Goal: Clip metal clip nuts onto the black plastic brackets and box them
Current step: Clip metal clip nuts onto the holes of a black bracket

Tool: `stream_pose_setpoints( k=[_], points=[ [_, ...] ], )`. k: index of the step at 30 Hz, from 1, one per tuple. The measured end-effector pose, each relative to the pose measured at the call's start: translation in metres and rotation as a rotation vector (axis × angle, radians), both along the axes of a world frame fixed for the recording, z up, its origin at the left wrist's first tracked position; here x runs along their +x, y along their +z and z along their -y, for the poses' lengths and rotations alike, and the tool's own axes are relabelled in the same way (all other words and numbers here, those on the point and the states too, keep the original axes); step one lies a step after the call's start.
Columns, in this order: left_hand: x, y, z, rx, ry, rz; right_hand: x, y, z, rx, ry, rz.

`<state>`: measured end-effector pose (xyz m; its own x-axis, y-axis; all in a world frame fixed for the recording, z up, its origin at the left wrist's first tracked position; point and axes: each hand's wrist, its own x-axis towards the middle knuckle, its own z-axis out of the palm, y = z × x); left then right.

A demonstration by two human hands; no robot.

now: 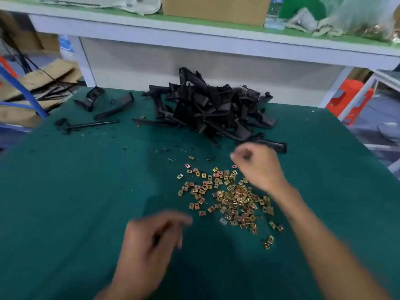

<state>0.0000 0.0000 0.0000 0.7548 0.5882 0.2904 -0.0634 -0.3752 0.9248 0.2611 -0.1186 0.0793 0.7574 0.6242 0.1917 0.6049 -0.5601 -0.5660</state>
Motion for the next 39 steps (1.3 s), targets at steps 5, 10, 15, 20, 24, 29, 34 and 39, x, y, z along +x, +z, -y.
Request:
stream_pose_setpoints(
  k=[5, 10, 15, 20, 24, 29, 34, 39],
  points=[
    [0.095, 0.023, -0.057, -0.052, 0.079, -0.036, 0.048, -0.015, -0.101, -0.395, -0.059, 0.117],
    [0.106, -0.016, -0.088, 0.008, 0.158, -0.052, 0.053, -0.041, -0.122, -0.608, -0.031, 0.382],
    [0.101, -0.031, -0.098, -0.062, 0.174, 0.050, 0.072, -0.014, -0.109, -0.234, -0.126, 0.455],
    [0.100, -0.020, -0.090, -0.049, 0.154, 0.111, 0.057, 0.036, -0.085, 0.216, -0.207, 0.288],
    [0.099, 0.000, -0.071, -0.337, -0.103, 0.215, -0.033, 0.011, -0.066, 0.172, -0.001, 0.684],
    [0.097, 0.020, -0.051, -0.943, -0.293, 0.336, -0.124, -0.047, -0.067, -0.073, 0.174, 0.685],
    [0.094, 0.016, -0.060, -0.983, -0.269, 0.328, -0.127, -0.065, -0.022, 0.240, 0.407, 0.428],
    [0.096, 0.021, -0.059, -1.002, -0.246, 0.200, -0.080, -0.075, 0.075, 0.476, -0.067, 0.475]
  ],
)
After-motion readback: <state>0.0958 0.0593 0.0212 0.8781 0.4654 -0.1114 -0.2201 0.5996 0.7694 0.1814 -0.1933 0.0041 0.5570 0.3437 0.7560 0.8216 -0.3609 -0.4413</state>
